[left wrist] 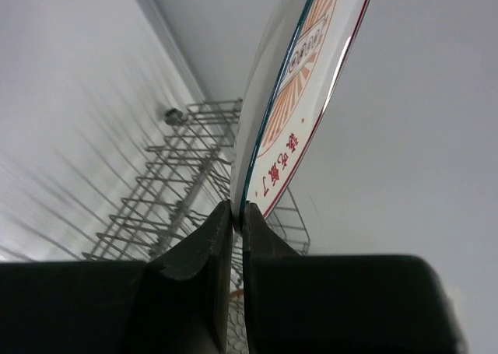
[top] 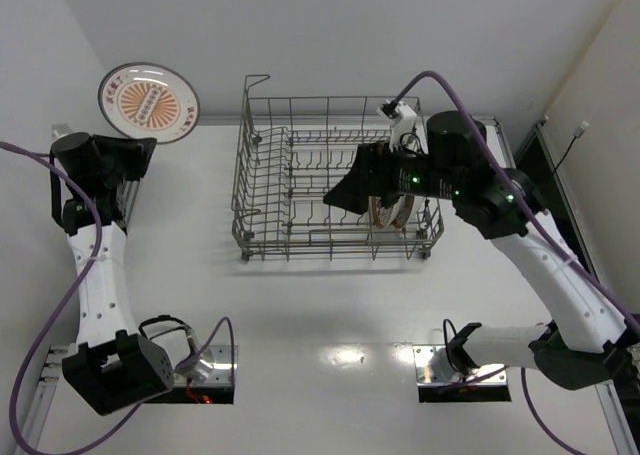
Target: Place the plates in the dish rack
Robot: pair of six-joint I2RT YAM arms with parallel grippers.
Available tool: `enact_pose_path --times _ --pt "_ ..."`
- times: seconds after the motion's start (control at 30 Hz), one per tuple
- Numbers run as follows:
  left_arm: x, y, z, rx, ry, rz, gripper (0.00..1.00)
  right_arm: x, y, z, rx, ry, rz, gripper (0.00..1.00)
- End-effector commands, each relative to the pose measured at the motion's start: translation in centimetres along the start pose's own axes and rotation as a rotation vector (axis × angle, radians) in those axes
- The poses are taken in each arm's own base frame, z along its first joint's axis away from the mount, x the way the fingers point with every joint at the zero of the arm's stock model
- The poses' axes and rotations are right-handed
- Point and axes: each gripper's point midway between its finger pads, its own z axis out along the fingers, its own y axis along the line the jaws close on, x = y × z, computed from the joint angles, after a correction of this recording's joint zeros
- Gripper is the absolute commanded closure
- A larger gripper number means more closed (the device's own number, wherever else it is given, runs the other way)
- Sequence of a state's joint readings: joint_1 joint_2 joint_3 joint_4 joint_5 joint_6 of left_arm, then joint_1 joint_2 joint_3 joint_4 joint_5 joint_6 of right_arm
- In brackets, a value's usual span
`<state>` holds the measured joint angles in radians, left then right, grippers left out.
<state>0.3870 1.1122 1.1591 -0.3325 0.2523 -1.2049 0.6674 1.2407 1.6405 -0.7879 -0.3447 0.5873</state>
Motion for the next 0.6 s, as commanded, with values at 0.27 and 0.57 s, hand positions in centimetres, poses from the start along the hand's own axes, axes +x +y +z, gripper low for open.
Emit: enact_pose_path --times 0.27,0.57 --pt "6.7 -7.2 -8.8 0.203 0.366 0.05 1.0 -4.0 -0.6 5.6 -0.406 -0.113 0.404 0.13" --pt "12.0 -8.0 -13.3 0.225 0.573 0.077 1.0 -3.6 -6.1 10.1 -0.381 -0.054 0.518 0.08"
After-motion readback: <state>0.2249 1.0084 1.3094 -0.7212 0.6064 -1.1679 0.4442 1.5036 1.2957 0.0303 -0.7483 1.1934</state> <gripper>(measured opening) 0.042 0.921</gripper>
